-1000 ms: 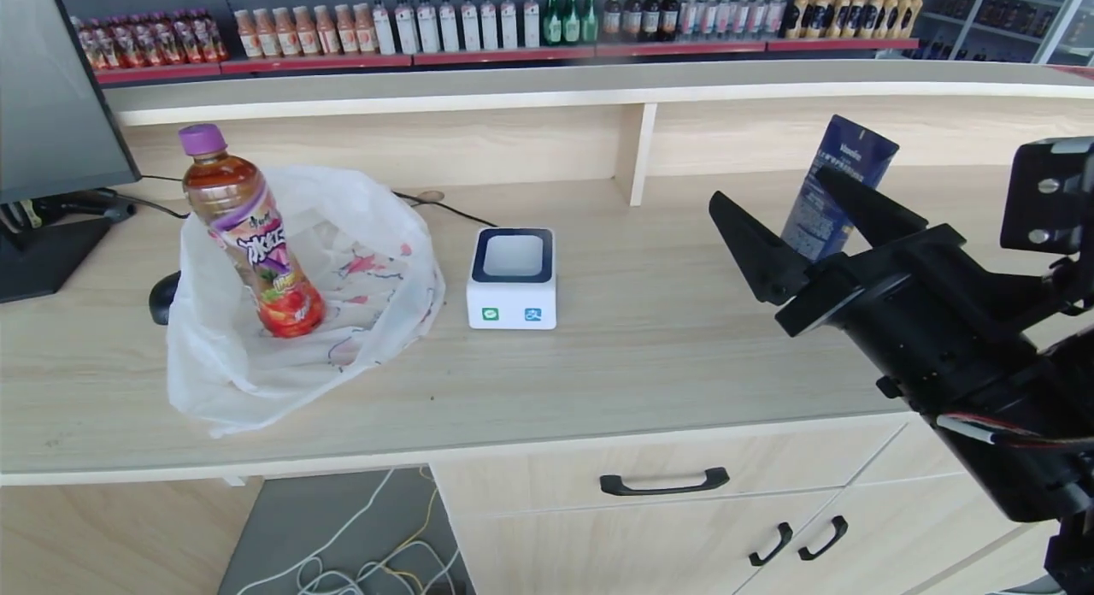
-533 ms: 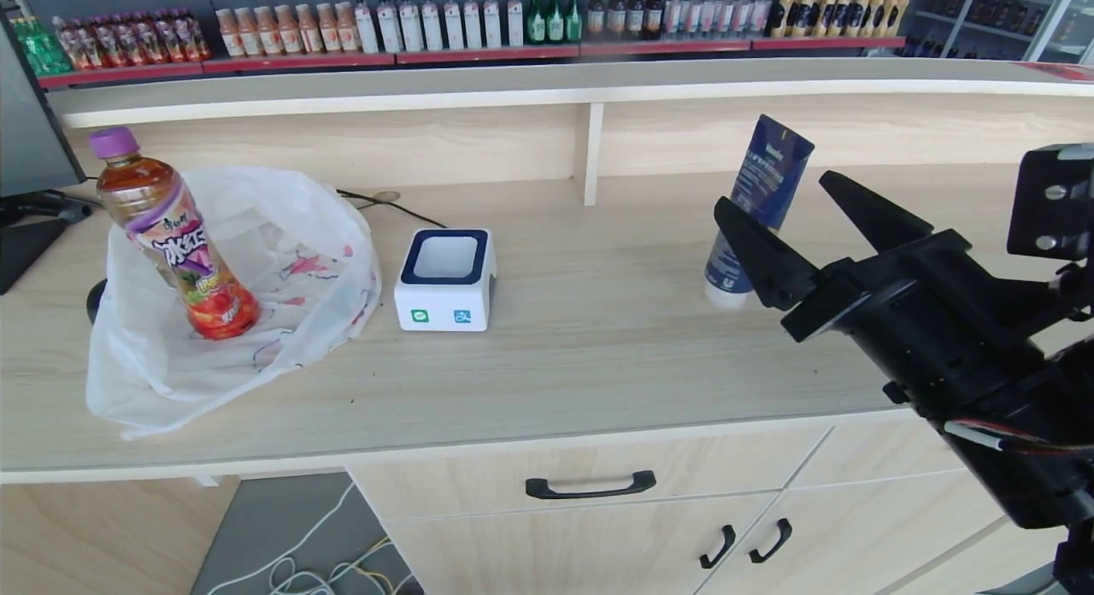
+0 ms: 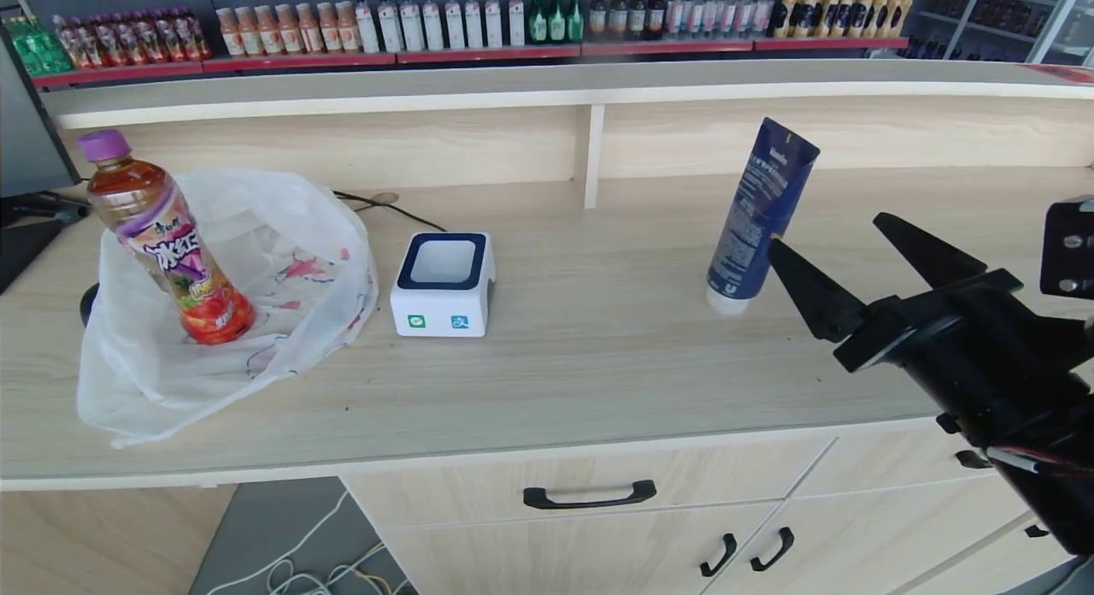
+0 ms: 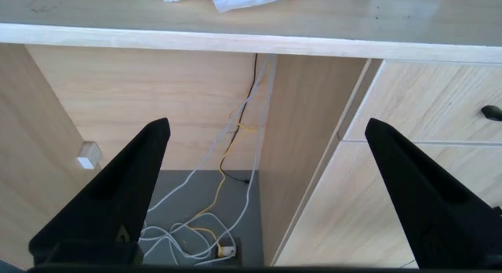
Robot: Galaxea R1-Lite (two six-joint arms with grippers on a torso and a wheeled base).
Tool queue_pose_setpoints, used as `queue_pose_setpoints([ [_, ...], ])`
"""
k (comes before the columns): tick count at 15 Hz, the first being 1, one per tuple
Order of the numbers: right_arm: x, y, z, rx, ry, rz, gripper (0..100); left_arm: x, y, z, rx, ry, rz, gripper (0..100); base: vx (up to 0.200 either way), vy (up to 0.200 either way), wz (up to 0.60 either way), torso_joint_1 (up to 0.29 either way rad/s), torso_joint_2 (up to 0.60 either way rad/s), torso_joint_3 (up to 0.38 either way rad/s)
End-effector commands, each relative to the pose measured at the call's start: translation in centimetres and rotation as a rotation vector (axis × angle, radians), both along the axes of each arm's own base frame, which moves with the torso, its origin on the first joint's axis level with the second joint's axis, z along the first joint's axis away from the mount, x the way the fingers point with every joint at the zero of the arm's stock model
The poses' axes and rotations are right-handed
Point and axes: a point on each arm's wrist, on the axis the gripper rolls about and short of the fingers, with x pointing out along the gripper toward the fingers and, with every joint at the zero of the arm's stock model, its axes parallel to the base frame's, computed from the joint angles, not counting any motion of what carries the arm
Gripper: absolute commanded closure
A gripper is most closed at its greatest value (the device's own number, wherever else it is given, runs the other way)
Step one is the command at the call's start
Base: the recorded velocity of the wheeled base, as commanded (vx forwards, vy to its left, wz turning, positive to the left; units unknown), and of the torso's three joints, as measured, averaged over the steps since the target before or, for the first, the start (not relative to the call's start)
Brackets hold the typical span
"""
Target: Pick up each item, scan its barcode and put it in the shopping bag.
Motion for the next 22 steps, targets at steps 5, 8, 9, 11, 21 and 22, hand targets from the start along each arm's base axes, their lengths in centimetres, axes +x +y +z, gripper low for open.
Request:
queue_pose_setpoints([
  [5,1.4,0.0,-1.4,-0.040,0.067,-0.027,0,0.0,0.0,0.0,-0.001,0.000,0.002,0,0.000,0.000,0.00,0.000,0.00,0.000],
  [8,3.6,0.8,0.2,-0.036,0.064,-0.042,0,0.0,0.0,0.0,-0.001,0.001,0.002,0,0.000,0.000,0.00,0.000,0.00,0.000],
  [9,3.8,0.7,0.3,-0.043,0.074,-0.052,0,0.0,0.0,0.0,-0.001,0.000,0.002,0,0.000,0.000,0.00,0.000,0.00,0.000],
  [11,5.1,0.1,1.2,-0.042,0.080,-0.093,0,0.0,0.0,0.0,-0.001,0.000,0.000,0,0.000,0.000,0.00,0.000,0.00,0.000],
  [21,7.5,0.3,0.2,-0.055,0.119,-0.120,0,0.0,0.0,0.0,-0.001,0.001,0.002,0,0.000,0.000,0.00,0.000,0.00,0.000],
  [22,7.6,0.4,0.0,-0.045,0.130,-0.117,0,0.0,0.0,0.0,-0.001,0.000,0.000,0,0.000,0.000,0.00,0.000,0.00,0.000],
])
